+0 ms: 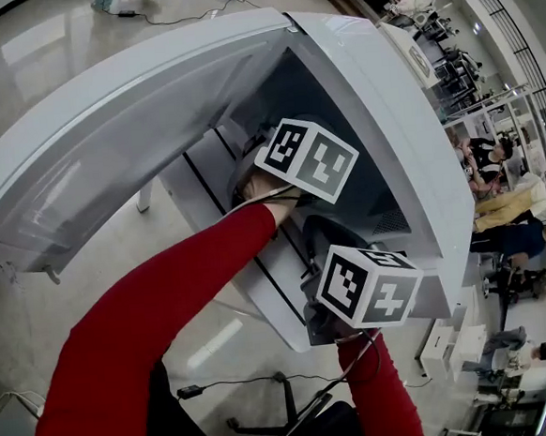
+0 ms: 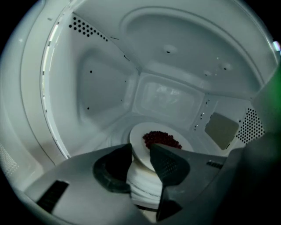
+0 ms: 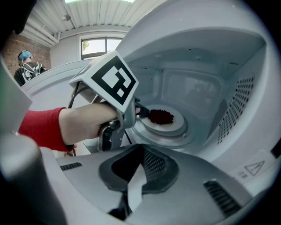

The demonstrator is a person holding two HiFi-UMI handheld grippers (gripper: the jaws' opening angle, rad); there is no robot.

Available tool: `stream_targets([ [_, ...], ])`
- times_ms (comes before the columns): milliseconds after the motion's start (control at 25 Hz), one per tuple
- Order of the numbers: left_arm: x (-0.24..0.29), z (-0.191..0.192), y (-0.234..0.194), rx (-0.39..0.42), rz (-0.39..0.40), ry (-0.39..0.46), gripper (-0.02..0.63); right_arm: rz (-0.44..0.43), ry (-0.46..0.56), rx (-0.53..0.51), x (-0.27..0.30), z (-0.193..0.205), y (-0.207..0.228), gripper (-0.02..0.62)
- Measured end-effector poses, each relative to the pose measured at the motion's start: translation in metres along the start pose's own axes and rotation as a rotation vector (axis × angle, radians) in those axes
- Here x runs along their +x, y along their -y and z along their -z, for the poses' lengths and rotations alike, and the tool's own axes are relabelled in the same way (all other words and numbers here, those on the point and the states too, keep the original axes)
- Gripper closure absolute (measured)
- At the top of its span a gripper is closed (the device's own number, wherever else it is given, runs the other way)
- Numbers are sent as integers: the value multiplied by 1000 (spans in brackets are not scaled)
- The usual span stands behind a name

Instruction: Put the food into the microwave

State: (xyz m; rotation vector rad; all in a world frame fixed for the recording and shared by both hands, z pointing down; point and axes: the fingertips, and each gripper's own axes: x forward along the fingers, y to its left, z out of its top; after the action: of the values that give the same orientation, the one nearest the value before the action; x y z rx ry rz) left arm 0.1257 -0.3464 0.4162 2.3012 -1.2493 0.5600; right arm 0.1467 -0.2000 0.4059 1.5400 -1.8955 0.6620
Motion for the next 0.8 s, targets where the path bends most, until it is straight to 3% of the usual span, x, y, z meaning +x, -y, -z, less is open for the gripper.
stream_targets([
  [200, -10, -7, -8, -55, 36, 36, 479, -5, 11, 9, 0, 1, 1, 581],
  [320, -28, -12, -18, -75, 69, 85, 533, -20, 33, 27, 1, -3, -5, 581],
  [480, -58, -1, -35, -81, 47, 67, 585, -57, 86, 65, -7, -13, -17, 581],
  [800, -132, -2, -22, -244, 307, 144, 597, -179, 247, 127, -67, -51, -67, 581],
])
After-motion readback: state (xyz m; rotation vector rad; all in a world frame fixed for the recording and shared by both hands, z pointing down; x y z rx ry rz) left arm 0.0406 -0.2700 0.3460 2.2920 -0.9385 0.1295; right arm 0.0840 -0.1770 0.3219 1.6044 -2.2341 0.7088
